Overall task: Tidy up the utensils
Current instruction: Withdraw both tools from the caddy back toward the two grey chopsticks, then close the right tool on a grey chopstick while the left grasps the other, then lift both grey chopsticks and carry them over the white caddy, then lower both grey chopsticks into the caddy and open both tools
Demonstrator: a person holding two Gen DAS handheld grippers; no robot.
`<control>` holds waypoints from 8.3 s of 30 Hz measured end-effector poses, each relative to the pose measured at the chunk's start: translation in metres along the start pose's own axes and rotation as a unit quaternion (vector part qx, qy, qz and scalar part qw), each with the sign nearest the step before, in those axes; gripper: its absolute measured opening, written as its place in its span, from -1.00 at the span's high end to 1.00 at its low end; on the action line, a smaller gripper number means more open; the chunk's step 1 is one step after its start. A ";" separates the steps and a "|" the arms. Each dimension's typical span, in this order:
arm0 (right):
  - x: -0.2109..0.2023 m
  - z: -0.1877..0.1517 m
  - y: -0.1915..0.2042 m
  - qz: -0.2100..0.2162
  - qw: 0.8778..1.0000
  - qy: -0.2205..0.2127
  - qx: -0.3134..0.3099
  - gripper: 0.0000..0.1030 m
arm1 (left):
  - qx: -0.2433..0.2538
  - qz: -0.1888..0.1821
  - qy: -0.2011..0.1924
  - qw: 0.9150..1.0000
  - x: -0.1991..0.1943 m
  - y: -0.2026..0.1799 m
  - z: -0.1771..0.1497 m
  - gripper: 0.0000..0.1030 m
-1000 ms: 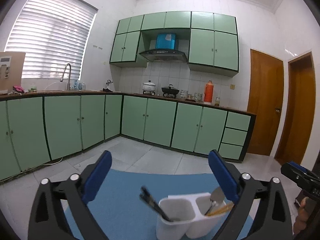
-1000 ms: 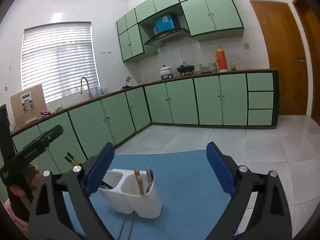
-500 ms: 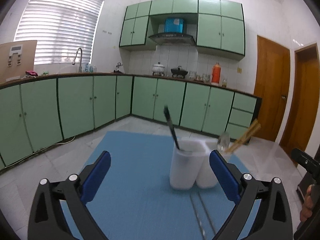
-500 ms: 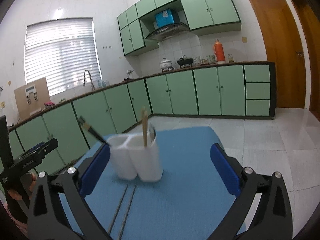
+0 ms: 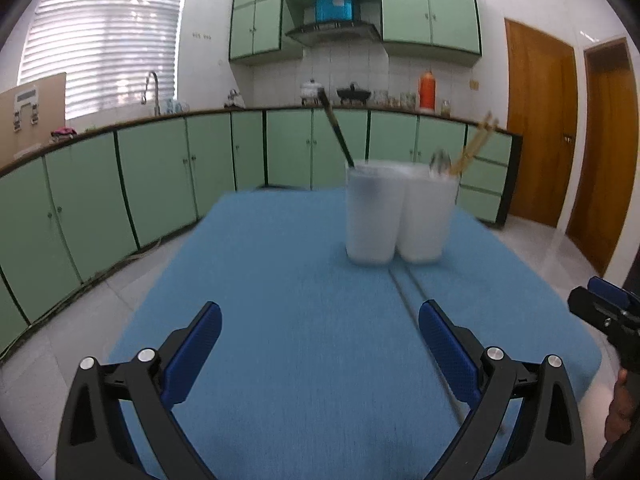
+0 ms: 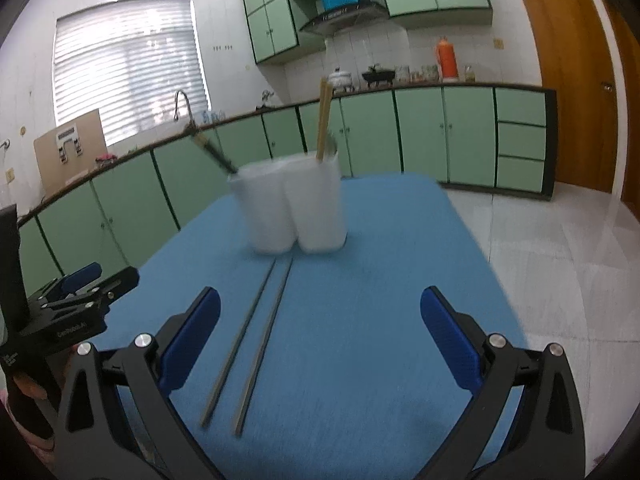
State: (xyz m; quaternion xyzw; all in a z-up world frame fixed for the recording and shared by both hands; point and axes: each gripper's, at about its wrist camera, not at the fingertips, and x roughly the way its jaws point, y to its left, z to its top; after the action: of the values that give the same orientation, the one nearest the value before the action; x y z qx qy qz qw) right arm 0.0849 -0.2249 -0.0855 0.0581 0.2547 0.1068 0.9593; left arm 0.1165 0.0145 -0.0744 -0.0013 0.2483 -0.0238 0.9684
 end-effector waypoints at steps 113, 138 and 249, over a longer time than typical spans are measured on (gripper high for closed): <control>-0.036 -0.095 -0.002 -0.091 0.993 -0.071 0.000 0.90 | 0.016 -0.037 0.026 0.999 -0.027 -0.091 -0.080 0.87; -0.067 0.043 -0.001 -0.011 0.993 -0.107 -0.040 0.90 | 0.015 -0.046 -0.125 0.991 -0.087 -0.059 0.033 0.88; 0.113 0.236 -0.008 0.031 0.998 -0.050 -0.016 0.61 | -0.040 -0.059 -0.113 0.991 0.134 -0.018 0.213 0.44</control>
State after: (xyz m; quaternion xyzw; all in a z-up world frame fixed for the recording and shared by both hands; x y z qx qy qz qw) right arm 0.3001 -0.2201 0.0633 0.0561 0.2024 0.1374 0.9680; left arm 0.3357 -0.0120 0.0476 -0.0568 0.1379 -0.0704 0.9863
